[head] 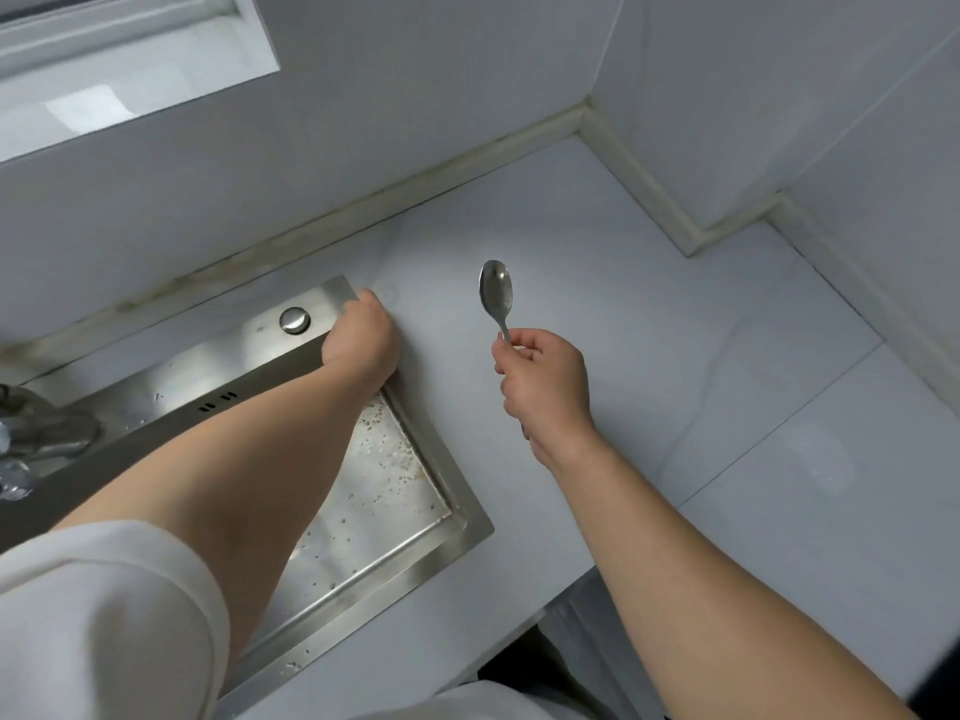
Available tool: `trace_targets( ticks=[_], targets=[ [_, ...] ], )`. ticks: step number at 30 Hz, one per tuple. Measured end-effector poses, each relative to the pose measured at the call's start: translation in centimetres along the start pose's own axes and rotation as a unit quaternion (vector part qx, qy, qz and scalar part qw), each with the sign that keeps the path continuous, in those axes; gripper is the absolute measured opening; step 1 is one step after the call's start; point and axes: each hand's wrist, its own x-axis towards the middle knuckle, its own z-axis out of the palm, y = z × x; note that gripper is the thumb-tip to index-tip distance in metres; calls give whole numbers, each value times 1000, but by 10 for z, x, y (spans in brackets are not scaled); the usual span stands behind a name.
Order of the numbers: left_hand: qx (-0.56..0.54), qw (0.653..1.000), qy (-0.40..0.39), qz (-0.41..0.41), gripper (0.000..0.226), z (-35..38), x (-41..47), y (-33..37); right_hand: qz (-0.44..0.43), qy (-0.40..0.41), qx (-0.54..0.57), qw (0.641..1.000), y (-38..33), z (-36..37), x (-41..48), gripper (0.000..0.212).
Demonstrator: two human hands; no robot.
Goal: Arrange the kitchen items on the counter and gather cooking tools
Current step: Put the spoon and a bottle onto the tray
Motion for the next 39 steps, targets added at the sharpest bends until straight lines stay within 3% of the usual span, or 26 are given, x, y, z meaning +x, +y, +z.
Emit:
trace_targets(
  ticks=[7,12,18,25,32,39],
  targets=[
    [-179,983,6,-39,21,-32,-38,30,16,-33,95,995,-32,-25,-14,12],
    [-348,936,57,-12,18,-57,-104,67,11,-37,154,987,-59,-52,-25,11],
    [-469,883,34,14,37,-81,-154,94,-27,-26,206,978,-94,-92,-41,7],
    [-495,865,37,75,18,-115,-185,130,-90,-7,210,974,-118,-136,-62,14],
    [-485,863,34,138,21,-132,-214,151,-120,23,204,971,-125,-157,-81,21],
    [-514,834,-66,190,33,-143,-236,142,-139,120,220,958,-114,-167,-121,23]
  ],
)
